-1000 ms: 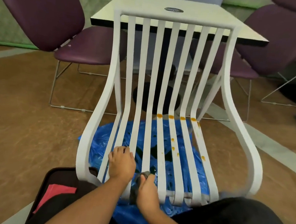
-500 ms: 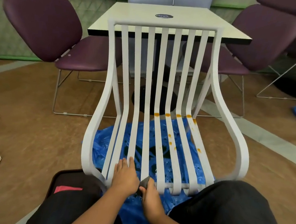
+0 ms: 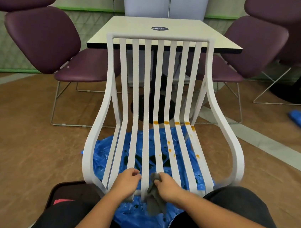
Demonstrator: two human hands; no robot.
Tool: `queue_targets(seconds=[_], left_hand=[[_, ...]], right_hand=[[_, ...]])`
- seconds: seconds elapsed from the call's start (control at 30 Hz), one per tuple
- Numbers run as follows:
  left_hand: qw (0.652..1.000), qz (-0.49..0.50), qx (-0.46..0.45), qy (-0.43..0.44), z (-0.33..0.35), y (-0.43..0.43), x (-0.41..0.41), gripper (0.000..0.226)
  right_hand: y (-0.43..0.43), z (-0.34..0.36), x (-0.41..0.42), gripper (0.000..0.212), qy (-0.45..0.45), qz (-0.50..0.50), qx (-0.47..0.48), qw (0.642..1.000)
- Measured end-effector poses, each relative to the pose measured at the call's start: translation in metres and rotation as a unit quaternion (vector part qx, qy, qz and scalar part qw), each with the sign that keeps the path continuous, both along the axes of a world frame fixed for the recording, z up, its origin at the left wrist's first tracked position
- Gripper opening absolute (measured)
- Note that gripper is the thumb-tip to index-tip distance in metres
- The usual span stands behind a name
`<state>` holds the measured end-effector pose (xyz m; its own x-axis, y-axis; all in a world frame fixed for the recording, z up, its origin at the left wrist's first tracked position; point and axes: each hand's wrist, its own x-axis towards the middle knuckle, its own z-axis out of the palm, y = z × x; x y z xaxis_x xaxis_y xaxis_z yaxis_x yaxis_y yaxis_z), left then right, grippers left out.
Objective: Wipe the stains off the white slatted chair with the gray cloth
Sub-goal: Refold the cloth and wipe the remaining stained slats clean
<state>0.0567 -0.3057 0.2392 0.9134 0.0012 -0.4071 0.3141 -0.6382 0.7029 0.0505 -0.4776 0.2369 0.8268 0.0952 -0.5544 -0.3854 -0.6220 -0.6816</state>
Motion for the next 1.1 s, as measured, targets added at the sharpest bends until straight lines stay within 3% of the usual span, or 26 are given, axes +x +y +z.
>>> queue_targets(seconds=[0.1, 0.2, 0.33, 0.47, 0.63, 0.83, 1.1], left_hand=[[0.995, 0.04, -0.094, 0.015, 0.011, 0.002, -0.002, 0.02], [0.975, 0.067, -0.203, 0.056, 0.017, -0.002, -0.006, 0.03], [0.912, 0.114, -0.363, 0.155, 0.027, -0.015, -0.013, 0.044], [0.855, 0.124, -0.472, 0.177, 0.04, -0.02, -0.016, 0.045], [0.866, 0.118, -0.478, 0.088, 0.04, -0.019, -0.015, 0.035], [0.874, 0.172, -0.452, 0.045, 0.04, -0.011, -0.011, 0.022], [0.831, 0.219, -0.504, 0.085, 0.046, -0.002, -0.007, 0.036]], right_hand=[[-0.022, 0.037, 0.009, 0.024, 0.092, -0.054, 0.149, 0.983], [-0.043, 0.06, 0.009, 0.031, 0.163, -0.15, 0.312, 0.924], [-0.043, 0.068, 0.009, 0.05, 0.175, -0.167, 0.395, 0.886], [-0.03, 0.076, 0.013, 0.054, 0.136, -0.148, 0.408, 0.891], [-0.021, 0.075, 0.01, 0.06, 0.119, -0.113, 0.389, 0.907], [-0.009, 0.065, 0.011, 0.089, 0.022, -0.13, 0.258, 0.957], [-0.004, 0.065, 0.018, 0.026, -0.008, -0.16, 0.223, 0.961]])
